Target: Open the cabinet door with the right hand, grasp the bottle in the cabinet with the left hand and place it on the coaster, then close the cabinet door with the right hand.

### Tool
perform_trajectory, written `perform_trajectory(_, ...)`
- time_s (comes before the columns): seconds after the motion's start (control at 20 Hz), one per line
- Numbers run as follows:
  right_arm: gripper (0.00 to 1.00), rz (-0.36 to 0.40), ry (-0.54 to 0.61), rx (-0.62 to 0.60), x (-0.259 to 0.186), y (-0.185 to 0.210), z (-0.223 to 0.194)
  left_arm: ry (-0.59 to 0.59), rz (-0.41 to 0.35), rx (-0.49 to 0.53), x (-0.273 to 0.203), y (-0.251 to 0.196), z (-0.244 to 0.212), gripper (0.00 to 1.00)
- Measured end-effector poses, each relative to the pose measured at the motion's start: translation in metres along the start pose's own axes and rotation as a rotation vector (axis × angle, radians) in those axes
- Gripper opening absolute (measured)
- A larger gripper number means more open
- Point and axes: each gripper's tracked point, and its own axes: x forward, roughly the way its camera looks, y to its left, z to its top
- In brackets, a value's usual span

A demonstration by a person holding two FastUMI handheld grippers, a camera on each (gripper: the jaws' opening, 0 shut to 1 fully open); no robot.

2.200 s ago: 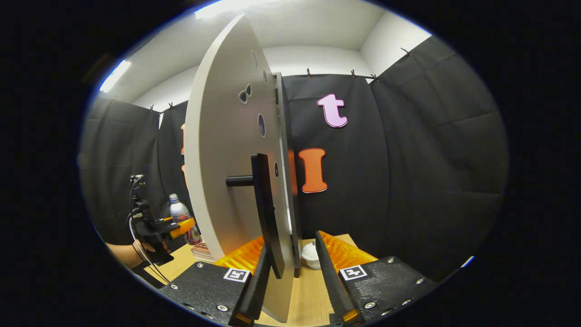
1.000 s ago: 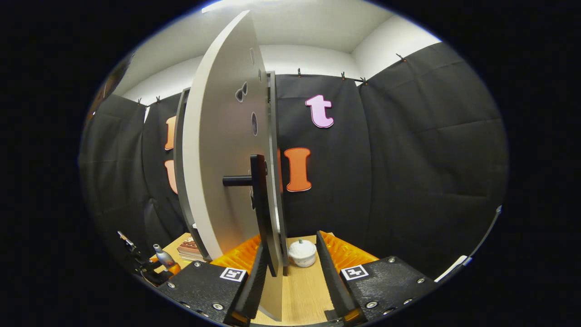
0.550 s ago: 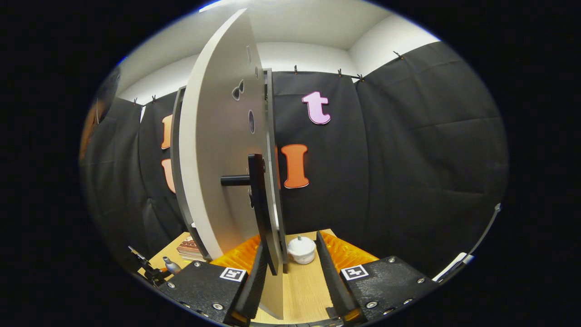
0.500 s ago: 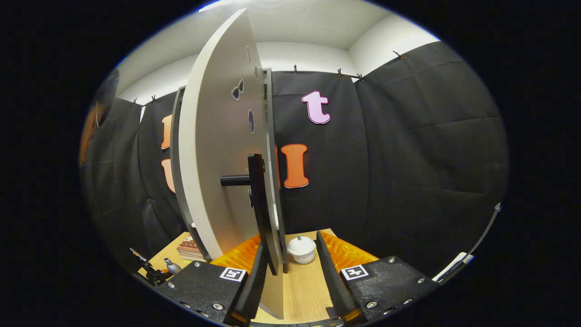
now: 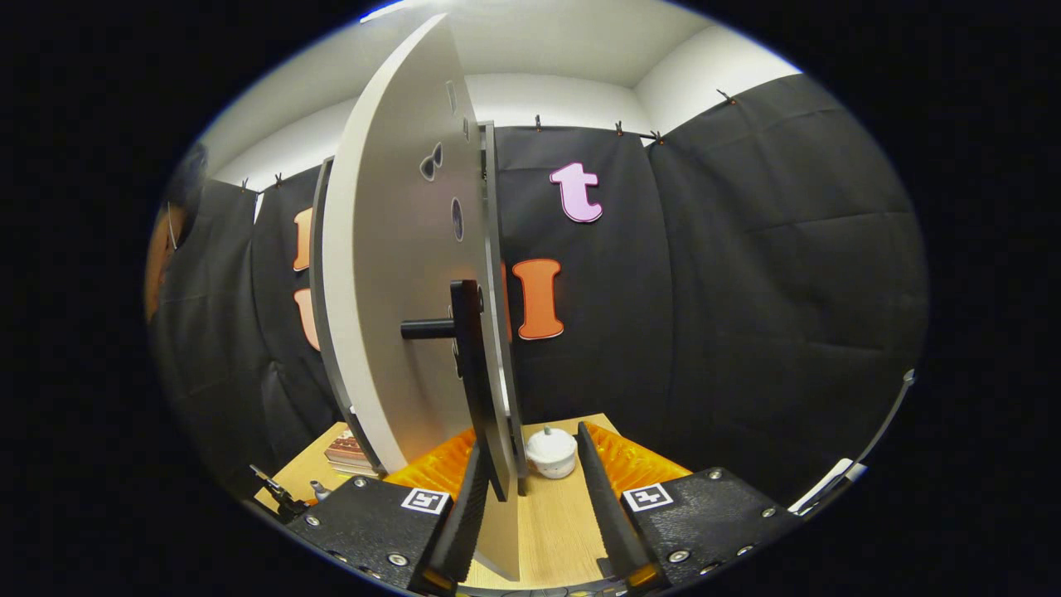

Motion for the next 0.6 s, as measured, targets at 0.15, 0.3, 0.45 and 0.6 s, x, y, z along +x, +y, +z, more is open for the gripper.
perform_trajectory(0.15,0.67,0.000,-0.002,0.005,0.000,0.000,0.000,0.012,0.001,-0.026,-0.002,-0.002,-0.004,0.84)
perform_trajectory(0.3,0.67,0.001,-0.003,0.007,0.000,0.000,0.000,0.020,0.001,-0.011,-0.005,-0.001,-0.008,0.87)
perform_trajectory(0.45,0.67,0.006,-0.012,0.013,0.000,0.000,0.000,0.017,-0.004,0.012,-0.008,-0.002,-0.007,0.88)
perform_trajectory(0.6,0.62,0.012,-0.015,0.006,0.000,0.000,0.001,0.026,0.000,0.037,-0.012,0.002,-0.004,0.90)
